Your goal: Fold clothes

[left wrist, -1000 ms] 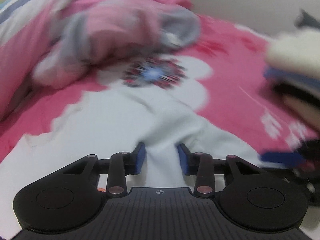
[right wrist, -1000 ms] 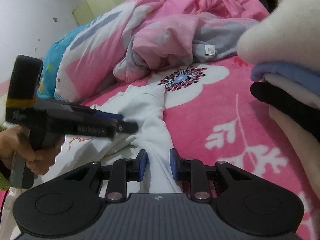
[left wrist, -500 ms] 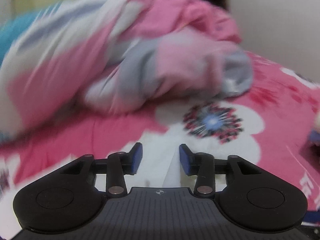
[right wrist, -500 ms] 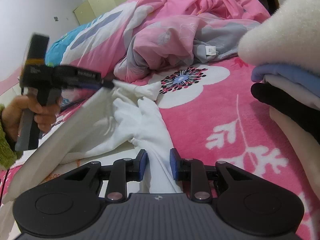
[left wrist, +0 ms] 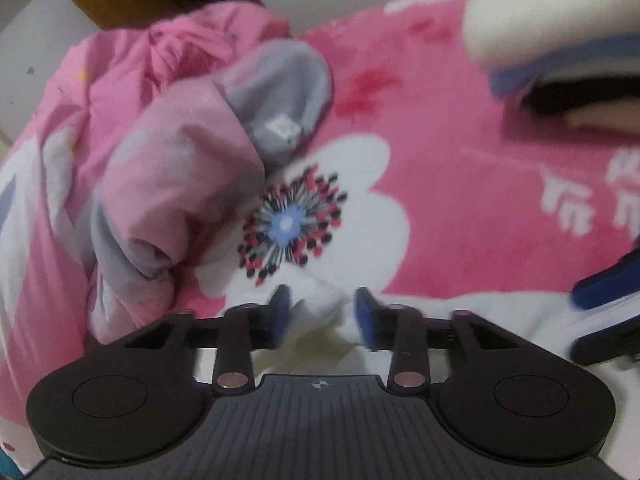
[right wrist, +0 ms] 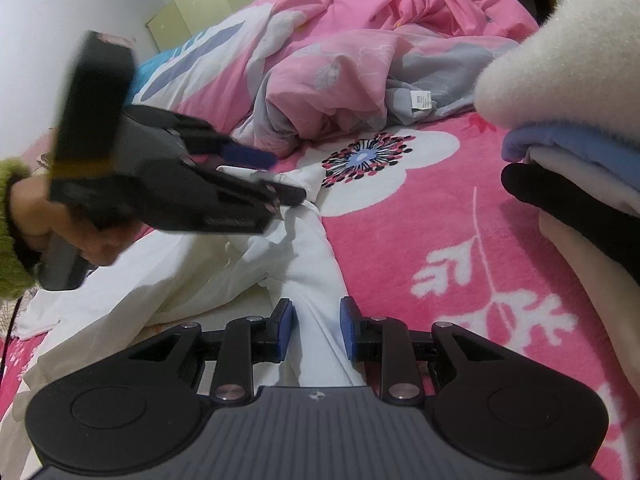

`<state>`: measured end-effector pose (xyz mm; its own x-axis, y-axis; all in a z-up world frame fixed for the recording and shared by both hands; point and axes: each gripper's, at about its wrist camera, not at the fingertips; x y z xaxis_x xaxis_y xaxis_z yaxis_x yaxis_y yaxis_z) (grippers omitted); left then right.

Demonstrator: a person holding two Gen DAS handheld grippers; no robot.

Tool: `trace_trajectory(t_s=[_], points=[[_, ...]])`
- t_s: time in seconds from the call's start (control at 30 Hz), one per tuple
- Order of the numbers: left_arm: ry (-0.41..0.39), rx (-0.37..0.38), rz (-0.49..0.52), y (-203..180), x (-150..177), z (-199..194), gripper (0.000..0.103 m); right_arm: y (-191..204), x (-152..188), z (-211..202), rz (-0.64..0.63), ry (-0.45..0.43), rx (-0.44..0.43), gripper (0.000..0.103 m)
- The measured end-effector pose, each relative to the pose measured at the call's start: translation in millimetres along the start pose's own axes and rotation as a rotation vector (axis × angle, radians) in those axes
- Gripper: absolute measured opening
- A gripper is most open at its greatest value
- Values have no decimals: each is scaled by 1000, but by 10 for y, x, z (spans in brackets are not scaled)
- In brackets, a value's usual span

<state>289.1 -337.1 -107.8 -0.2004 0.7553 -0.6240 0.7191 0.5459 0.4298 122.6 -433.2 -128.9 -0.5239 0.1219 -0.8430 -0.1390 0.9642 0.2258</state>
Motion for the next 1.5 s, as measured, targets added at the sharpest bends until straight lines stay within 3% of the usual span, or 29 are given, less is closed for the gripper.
trace_trajectory(t_s=[0.07,0.13,0.3,0.47,0.57,0.87,0.93,1.0,1.13,1.23,1.33,1.5], points=[[7,16,-51,108,-10,62,16,-3,1,0,2,-1,-2,28],[2,43,-140,257,-49,75,10,-7,2,0,5,-1,-3,28],[29,215,-656,1031,-18,182,7,-15,4,0,10,-3,-7,28],[84,300,-1118,1690,440,451,6,-25,7,3,13,-5,-10,28],[118,276,-1183,1790,640,501,6,-39,13,2,19,-5,-15,28],[59,229,-1029,1706,525,255,6,-47,-69,-75,37,-1,-32,30],[44,230,-1001,1692,486,191,7,90,-244,-196,-33,10,-57,31],[27,217,-970,1678,446,117,13,203,-463,-298,-67,14,-73,42],[-38,183,-876,1636,300,-97,21,308,-919,-336,-138,-23,-64,44],[-85,186,-733,1456,95,-233,25,97,-1043,49,-190,-5,5,44],[-95,202,-583,1176,-76,-210,25,-140,-939,541,-231,14,43,44],[-33,210,-434,908,-159,131,25,-287,-690,788,-224,37,-39,42]])
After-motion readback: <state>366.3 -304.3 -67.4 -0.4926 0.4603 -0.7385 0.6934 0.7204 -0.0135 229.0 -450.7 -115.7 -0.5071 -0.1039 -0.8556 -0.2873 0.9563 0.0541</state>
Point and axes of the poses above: each gripper's, at about its wrist camera, not at the fingertips, and z roughly the way its jaws point, y to its left, x to its underside, and after that the axes turned 13 degrees about -z, right-handed
